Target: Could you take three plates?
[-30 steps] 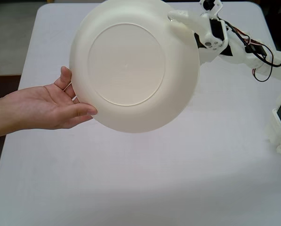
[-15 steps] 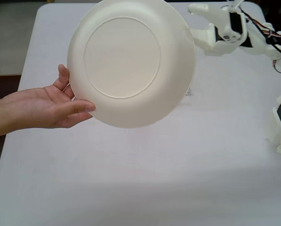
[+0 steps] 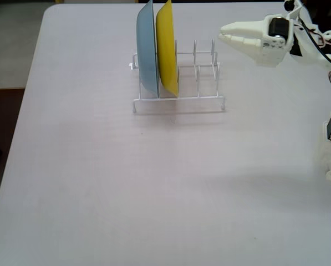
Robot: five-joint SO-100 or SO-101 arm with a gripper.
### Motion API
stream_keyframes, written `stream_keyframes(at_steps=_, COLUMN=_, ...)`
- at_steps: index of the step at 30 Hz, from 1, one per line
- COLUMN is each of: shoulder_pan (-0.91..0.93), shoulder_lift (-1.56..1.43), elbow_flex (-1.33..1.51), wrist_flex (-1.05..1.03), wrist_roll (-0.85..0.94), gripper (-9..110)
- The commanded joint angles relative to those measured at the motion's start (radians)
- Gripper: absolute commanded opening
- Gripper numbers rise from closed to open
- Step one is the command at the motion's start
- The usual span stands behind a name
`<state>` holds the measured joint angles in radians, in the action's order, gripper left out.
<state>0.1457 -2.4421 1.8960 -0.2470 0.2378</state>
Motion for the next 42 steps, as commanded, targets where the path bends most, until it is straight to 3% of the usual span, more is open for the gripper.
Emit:
stream_keyframes(at_steps=1, shoulder_pan=0.107, shoulder_lift=0.040, elbow_flex=-0.015, wrist_flex=-0.009, wrist_roll=-0.018, gripper=0)
stream_keyframes(at_steps=8, shoulder_pan=0.225, shoulder_lift=0.278, elbow_flex=-0.170, wrist_flex=-0.017, wrist_roll=0.129, gripper=0)
stream_keyframes(at_steps=14, shoulder_pan=0.275, shoulder_lift=0.508, elbow_flex=-0.391, wrist_flex=-0.115, wrist_roll=0.275, gripper=23)
stream_keyframes(at_steps=19, shoulder_pan=0.295, shoulder_lift=0.687, elbow_flex=-0.584, wrist_flex=-0.189, wrist_roll=0.368, gripper=29)
stream_keyframes(at_steps=35, shoulder_pan=0.301, shoulder_lift=1.080, elbow_flex=-1.057, wrist_flex=-0.295, wrist_roll=0.451, gripper=24)
stream_keyframes(at_steps=42, shoulder_pan=0.302, shoulder_lift=1.147, elbow_flex=-1.158, wrist_flex=-0.331, wrist_roll=0.408, gripper=11)
